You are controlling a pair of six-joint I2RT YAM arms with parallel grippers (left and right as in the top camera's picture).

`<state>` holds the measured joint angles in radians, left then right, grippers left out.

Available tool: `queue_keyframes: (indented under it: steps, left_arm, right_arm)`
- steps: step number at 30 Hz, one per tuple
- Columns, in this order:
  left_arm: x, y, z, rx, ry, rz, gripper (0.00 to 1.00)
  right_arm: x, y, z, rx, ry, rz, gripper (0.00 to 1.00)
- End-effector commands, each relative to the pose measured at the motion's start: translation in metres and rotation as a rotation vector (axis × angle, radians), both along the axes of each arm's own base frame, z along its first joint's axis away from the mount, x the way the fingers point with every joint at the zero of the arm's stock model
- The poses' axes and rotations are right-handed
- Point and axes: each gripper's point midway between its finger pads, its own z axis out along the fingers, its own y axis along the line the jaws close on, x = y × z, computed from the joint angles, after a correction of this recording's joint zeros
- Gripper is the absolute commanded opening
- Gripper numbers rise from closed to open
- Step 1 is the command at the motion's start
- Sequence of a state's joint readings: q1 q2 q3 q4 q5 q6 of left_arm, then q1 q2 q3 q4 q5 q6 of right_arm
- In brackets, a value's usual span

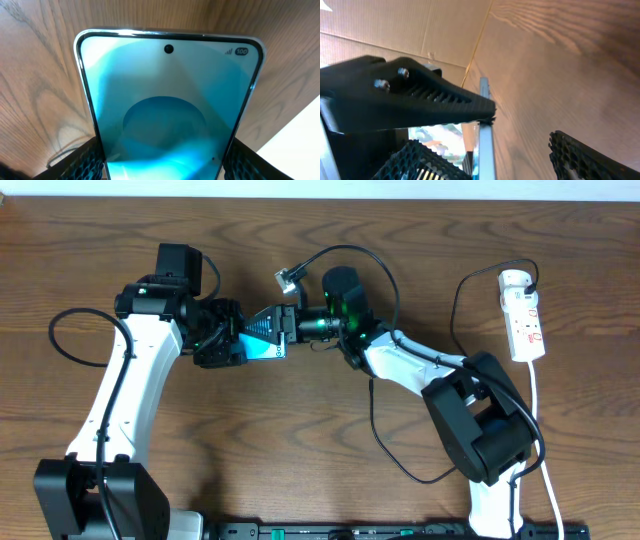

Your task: Plug charger to phone and switch on socket

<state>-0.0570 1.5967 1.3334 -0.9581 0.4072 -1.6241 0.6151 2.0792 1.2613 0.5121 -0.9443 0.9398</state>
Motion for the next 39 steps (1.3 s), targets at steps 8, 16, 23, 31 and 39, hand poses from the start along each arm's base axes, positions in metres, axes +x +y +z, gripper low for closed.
queue_keyframes:
  steps: [8, 16, 23, 31, 39]
  left_arm:
    - [0.001, 0.001, 0.007, -0.036, -0.007, 0.036, 0.07]
    - [0.002, 0.015, 0.005, -0.006, -0.003, 0.065, 0.07]
    - [0.002, 0.021, 0.005, 0.004, -0.002, 0.076, 0.07]
    - [0.002, 0.021, 0.004, 0.007, -0.002, 0.077, 0.07]
    - [0.002, 0.021, 0.004, 0.006, -0.001, 0.077, 0.07]
  right_arm:
    - [-0.011, 0.008, 0.011, 0.031, 0.01, 0.054, 0.82]
    - [-0.008, 0.003, 0.012, 0.033, 0.004, 0.055, 0.82]
    - [-0.007, 0.003, 0.012, 0.034, 0.005, 0.056, 0.8]
    - [-0.009, 0.003, 0.012, 0.036, 0.007, 0.066, 0.56]
    - [-0.012, 0.003, 0.013, 0.04, 0.009, 0.081, 0.45]
